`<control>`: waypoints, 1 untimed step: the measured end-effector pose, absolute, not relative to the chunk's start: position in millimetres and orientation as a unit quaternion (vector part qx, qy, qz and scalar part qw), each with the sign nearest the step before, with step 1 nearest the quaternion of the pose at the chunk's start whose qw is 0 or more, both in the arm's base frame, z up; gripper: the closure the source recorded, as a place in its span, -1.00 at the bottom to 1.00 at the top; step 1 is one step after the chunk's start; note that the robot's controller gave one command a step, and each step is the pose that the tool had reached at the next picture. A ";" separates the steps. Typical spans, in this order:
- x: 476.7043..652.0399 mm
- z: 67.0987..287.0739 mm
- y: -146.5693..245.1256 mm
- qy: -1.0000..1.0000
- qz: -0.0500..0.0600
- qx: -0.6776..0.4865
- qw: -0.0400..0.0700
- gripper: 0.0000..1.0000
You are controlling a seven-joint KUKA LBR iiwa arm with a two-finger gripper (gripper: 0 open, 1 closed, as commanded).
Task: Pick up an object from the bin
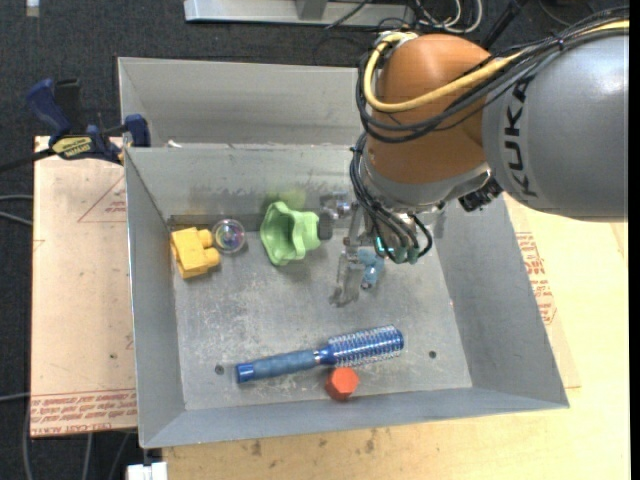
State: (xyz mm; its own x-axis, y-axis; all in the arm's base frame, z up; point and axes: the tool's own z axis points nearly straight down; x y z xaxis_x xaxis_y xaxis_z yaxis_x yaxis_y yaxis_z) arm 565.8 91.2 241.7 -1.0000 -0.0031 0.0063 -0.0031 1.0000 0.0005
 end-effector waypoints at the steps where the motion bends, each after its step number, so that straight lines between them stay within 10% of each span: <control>1: 497.7 181.0 64.2 -1.000 0.001 0.011 0.006 -1.00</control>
Offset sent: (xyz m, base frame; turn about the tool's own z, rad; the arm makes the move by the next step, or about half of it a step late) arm -0.0645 -0.0261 -0.0566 -0.0223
